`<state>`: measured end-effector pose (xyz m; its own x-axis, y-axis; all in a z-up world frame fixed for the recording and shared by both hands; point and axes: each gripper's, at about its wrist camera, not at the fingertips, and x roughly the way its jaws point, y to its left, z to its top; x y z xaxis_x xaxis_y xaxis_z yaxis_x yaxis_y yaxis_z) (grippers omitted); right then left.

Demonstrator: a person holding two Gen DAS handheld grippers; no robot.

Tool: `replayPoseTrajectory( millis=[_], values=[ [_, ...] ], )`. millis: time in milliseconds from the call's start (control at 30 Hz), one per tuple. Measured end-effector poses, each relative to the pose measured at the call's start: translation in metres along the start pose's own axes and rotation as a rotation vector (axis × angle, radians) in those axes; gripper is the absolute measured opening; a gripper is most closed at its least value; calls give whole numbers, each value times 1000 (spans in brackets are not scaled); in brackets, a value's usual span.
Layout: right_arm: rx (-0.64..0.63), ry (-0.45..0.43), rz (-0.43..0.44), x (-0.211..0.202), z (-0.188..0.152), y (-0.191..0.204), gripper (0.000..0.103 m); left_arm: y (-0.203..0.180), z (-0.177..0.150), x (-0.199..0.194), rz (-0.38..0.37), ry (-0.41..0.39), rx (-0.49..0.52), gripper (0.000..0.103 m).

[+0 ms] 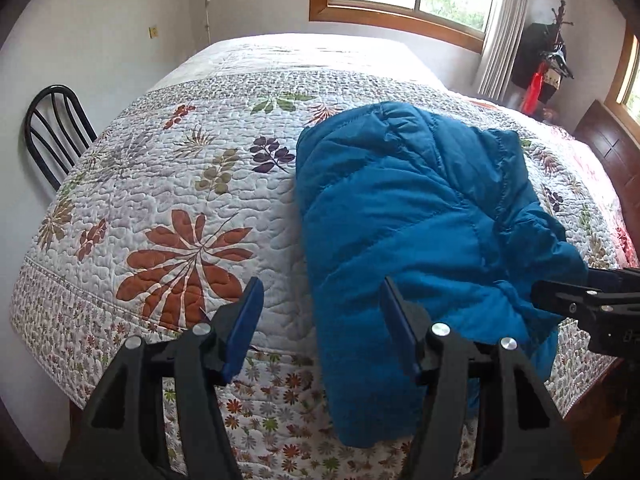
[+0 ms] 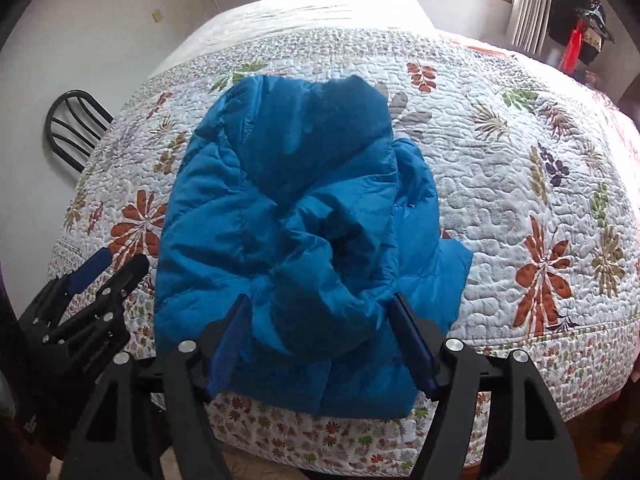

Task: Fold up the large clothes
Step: 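Grasp the folded jacket bundle with the right gripper and lift it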

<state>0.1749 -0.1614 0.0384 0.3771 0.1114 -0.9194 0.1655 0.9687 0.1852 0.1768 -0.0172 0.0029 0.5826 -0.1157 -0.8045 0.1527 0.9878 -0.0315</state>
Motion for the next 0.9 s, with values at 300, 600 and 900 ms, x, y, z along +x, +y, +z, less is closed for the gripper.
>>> replayPoseTrajectory(
  millis=[300, 600, 900],
  values=[
    [-4, 57, -38, 51, 3, -6, 71, 3, -3, 28, -5, 28, 4, 61],
    [-36, 20, 44, 42, 1, -5, 25, 3, 2, 31, -18, 41, -2, 61],
    [-54, -153, 216, -46, -6, -17, 19, 3, 16, 1, -79, -25, -47, 61]
  ],
)
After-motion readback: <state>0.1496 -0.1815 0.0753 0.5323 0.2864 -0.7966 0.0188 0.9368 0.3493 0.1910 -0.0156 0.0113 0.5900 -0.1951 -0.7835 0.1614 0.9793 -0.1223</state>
